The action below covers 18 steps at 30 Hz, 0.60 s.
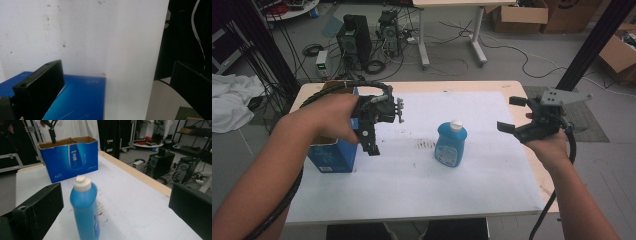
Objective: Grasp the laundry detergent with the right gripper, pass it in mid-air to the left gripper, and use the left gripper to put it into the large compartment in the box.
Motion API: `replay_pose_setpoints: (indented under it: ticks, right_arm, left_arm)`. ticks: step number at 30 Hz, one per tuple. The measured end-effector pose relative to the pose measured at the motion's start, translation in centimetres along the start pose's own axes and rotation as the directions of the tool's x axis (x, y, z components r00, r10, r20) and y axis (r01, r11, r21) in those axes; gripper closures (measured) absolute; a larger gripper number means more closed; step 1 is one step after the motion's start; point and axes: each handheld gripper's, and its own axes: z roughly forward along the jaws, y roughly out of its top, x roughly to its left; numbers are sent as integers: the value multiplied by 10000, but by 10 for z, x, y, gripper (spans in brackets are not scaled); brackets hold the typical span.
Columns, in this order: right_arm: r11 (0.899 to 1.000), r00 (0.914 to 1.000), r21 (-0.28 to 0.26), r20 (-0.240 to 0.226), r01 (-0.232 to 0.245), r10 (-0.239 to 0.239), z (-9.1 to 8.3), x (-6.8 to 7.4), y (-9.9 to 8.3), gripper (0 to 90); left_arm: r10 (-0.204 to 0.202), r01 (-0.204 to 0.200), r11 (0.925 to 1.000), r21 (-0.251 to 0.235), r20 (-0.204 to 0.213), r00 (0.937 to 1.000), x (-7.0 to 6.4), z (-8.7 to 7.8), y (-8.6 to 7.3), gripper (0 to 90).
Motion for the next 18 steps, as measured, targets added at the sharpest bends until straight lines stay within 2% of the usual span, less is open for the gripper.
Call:
replay_pose_setpoints:
  ticks: [1,3,4,7,13,17,18]
  right_arm:
    - [10000,10000,25,-11,1,-1,-3,3,-13,0]
    - [10000,10000,42,-30,-14,14,-3,4,-16,0]
    - [10000,9999,69,-114,-38,39,-2,9,-28,0]
    - [9998,9996,196,-273,-55,61,4,14,-44,0]
    - [9987,9974,419,-659,-275,302,25,19,-77,0]
    - [9980,9961,521,-795,-347,388,38,21,-88,0]
    - [9979,9951,446,-847,-470,506,46,21,-95,0]
  left_arm:
    - [25,-25,10000,-11,26,10000,0,0,1,1]
    - [40,-40,10000,-21,16,10000,0,0,2,1]
    - [71,-71,10000,-16,19,10000,-1,1,2,1]
    - [50,-50,10000,6,27,10000,-1,1,1,1]
    - [28,-28,10000,16,89,10000,-2,2,-1,1]
    - [33,-33,10000,6,79,10000,-3,2,-2,1]
    - [11,-11,10000,14,72,10000,-3,3,-2,1]
